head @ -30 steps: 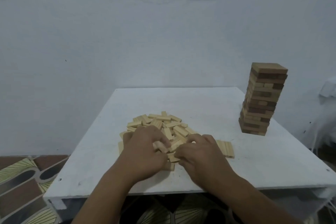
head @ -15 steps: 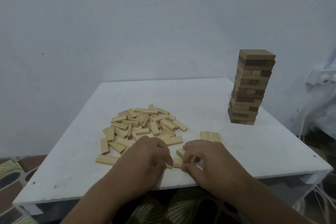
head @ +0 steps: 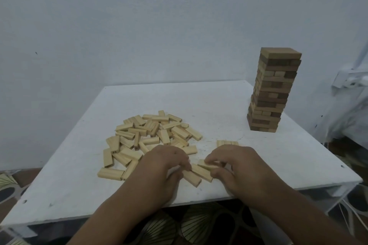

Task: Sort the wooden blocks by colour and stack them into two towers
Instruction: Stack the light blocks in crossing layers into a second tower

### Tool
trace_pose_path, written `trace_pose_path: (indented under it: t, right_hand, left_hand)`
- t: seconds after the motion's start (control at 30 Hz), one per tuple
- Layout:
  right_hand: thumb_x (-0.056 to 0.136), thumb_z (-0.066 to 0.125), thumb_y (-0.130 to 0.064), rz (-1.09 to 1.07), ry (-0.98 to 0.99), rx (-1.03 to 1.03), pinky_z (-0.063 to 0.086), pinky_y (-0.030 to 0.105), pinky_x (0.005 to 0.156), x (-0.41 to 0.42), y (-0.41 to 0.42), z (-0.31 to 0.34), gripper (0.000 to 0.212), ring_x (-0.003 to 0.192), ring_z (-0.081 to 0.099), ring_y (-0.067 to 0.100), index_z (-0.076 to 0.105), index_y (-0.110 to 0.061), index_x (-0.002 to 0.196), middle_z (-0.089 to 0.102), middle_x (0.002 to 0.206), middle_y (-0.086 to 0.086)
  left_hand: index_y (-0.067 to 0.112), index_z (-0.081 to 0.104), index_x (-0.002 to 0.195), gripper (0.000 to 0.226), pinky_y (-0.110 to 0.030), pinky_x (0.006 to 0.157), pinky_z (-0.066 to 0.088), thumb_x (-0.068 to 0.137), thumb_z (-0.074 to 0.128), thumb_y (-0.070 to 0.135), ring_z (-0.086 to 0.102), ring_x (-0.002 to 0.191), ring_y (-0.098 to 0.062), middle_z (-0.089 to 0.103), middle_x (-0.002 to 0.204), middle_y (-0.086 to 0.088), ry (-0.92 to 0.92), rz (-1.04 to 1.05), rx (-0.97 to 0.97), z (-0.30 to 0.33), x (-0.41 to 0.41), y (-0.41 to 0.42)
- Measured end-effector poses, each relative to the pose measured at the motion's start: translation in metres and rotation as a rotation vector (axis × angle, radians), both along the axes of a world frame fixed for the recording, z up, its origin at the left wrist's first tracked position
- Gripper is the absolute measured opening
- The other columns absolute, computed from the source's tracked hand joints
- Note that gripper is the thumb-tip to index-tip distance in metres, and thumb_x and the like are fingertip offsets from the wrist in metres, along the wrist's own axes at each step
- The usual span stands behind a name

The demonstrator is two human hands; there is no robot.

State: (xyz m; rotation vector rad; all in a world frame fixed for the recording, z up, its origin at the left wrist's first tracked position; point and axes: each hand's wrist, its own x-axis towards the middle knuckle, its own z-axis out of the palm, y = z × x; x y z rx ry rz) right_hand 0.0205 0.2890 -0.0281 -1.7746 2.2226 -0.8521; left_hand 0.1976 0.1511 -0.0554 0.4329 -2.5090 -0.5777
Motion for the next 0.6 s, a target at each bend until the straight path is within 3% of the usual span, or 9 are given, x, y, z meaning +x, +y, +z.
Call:
trace_pose_path:
  t: [0.1,0.2,0.33,0.5,0.6]
  right_hand:
    - [0.089,0.070,-0.025,0.039,0.016,0.033,0.047,0.021,0.089,0.000,-0.001,-0.002,0.010,0.098,0.061,0.002,0.078,-0.025,0.093,0.071,0.100,-0.015]
    - [0.085,0.073,-0.028,0.071,0.012,0.041,0.048,0.020,0.086,0.002,-0.002,-0.002,0.011,0.096,0.061,0.003,0.079,-0.022,0.091,0.072,0.098,-0.012]
    - [0.084,0.073,-0.035,0.099,0.033,0.047,0.049,0.024,0.084,0.001,-0.001,-0.003,0.013,0.093,0.061,0.002,0.079,-0.024,0.089,0.071,0.093,-0.015]
    - [0.067,0.068,-0.070,0.053,0.069,0.070,0.051,0.027,0.082,0.011,0.000,-0.005,0.052,0.093,0.057,0.001,0.074,-0.026,0.096,0.066,0.097,-0.016]
    - [0.075,0.073,-0.055,0.031,0.068,0.027,0.050,0.026,0.083,0.017,-0.002,-0.009,0.034,0.093,0.056,0.001,0.073,-0.027,0.093,0.065,0.098,-0.016]
  left_hand:
    - [0.034,0.077,0.085,0.016,-0.011,0.086,0.042,0.079,0.066,0.023,0.060,0.099,-0.002,0.069,0.099,0.021,-0.029,0.012,-0.030,-0.005,-0.002,0.001]
    - [0.034,0.077,0.086,0.014,-0.004,0.084,0.041,0.078,0.068,0.026,0.060,0.097,0.002,0.071,0.097,0.021,-0.043,0.000,0.007,-0.003,-0.003,0.003]
    - [0.033,0.076,0.090,0.016,-0.009,0.079,0.045,0.078,0.068,0.027,0.059,0.093,0.006,0.072,0.095,0.020,-0.040,0.008,0.034,-0.001,-0.003,0.004]
    - [0.032,0.075,0.098,0.021,-0.009,0.079,0.038,0.079,0.070,0.025,0.053,0.091,0.008,0.068,0.096,0.023,-0.075,0.002,0.012,-0.003,-0.004,0.003]
    - [0.034,0.074,0.097,0.019,-0.012,0.082,0.040,0.080,0.068,0.029,0.055,0.098,0.005,0.066,0.103,0.025,-0.101,0.004,0.015,-0.003,-0.004,0.001]
